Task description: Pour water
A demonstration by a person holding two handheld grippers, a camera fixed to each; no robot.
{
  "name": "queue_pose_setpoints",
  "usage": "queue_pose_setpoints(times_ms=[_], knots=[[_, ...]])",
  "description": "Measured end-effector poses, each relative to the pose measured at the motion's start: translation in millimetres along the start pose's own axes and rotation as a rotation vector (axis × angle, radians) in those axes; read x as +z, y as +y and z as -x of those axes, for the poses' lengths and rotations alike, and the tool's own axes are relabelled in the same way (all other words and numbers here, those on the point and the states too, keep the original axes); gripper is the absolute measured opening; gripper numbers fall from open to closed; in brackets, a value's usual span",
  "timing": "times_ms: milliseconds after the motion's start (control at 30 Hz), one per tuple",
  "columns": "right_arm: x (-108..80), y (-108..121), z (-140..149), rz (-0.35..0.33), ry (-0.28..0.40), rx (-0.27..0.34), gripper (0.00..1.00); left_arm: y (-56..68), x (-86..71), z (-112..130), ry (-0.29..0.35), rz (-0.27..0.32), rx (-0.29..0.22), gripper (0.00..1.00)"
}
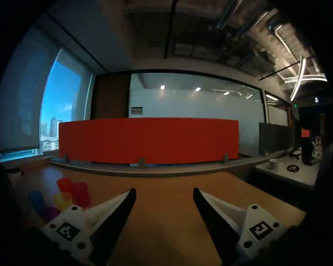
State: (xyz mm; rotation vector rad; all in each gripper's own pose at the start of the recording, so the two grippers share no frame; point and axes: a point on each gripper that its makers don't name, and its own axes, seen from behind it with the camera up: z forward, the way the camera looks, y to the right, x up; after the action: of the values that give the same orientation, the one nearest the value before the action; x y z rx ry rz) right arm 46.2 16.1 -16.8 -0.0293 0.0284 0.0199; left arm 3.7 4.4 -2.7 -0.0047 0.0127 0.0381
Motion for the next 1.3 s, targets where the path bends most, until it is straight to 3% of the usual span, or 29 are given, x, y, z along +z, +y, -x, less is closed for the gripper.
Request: queue_pose_setpoints(times_ms=[267,500,867,1300], knots=[[6.4,-11.9,16.2,-0.019,0.020,-0.025,0.99,0.1,-0.1,0.3,0.000,0.000,-0.001,0.80],[11.7,-20.8,19.9,-0.038,0.048,-0.005,0.99,0.7,-0.3,0.3,0.000,0.000,-0.001,0.80],[15.2,-6.9,35.9,-0.001,0.039,0.014,0.99,0.1,-0.7,0.5,0.000,0.000,-0.001,0.80],[18.4,-13.8,41.6,-0.040,0.027,0.022,0.99,0.5,-0.5,0.4,0.000,0.000,-0.001,0.80]])
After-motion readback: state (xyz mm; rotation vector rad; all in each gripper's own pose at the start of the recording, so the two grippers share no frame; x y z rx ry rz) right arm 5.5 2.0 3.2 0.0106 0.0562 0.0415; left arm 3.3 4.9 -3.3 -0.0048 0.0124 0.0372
